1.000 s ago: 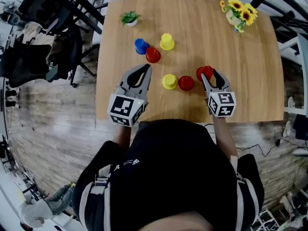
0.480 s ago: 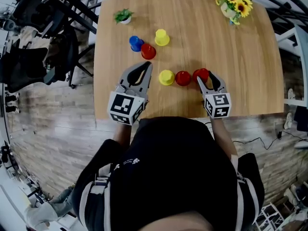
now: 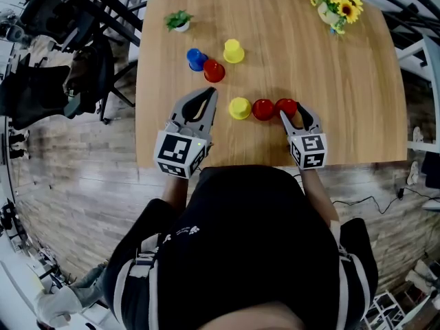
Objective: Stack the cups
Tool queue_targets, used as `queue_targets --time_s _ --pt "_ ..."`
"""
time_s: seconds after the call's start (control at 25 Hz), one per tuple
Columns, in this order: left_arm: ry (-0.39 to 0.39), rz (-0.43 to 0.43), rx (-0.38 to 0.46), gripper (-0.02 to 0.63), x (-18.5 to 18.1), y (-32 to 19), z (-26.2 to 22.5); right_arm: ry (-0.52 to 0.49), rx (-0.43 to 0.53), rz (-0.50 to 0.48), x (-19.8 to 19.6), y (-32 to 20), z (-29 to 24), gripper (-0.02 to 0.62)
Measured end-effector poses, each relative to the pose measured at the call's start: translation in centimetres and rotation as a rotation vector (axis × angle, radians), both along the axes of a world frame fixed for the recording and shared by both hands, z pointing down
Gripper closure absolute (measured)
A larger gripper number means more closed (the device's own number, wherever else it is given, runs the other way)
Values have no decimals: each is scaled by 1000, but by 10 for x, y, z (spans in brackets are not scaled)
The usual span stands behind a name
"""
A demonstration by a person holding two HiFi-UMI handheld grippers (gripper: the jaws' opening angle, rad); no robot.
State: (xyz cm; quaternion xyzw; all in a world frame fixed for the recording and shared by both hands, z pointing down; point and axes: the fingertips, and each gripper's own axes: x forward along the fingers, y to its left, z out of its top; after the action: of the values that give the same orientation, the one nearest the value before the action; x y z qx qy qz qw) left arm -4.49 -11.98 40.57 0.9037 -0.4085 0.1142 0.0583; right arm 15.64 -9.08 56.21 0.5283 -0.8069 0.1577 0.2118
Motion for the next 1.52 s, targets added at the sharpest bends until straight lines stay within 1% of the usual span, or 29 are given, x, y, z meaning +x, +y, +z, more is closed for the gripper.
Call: queue_targets --time_s 0.12,0.24,0.36,0.48,0.56,0.68,0.84,0.96,1.08,1.24,1.36,1.52 --pt "3 -2 1 589 -1 3 0 -15 17 2 0 0 -2 375" --pt "6 -6 0 589 -4 4 1 -41 56 16 1 1 -13 361" --pt "8 -10 0 589 -6 6 1 -74 99 22 1 0 -34 361" --pt "13 -15 5 589 -8 7 -1 -103 163 13 -5 -6 -67 362" --pt "18 -23 6 589 -12 7 -1 -85 216 -17 -14 -14 -91 364" --pt "18 -38 6 589 -22 7 -1 -61 292 -91 -39 -28 -127 366" --pt "22 -72 11 589 -40 6 -2 -105 340 -188 -84 -44 -161 368" --pt "26 -90 16 589 -53 2 -2 -110 371 -252 -117 -57 -174 368" --pt "33 -110 18 589 -66 -2 -3 -110 360 -312 -145 -71 -176 368" --pt "40 -133 16 589 -81 -9 0 -78 295 -396 -175 -92 -160 368" --pt "50 -145 7 589 -92 -16 4 -11 251 -454 -197 -109 -138 368" --pt "61 -174 -10 589 -108 -26 10 81 162 -547 -219 -126 -105 361"
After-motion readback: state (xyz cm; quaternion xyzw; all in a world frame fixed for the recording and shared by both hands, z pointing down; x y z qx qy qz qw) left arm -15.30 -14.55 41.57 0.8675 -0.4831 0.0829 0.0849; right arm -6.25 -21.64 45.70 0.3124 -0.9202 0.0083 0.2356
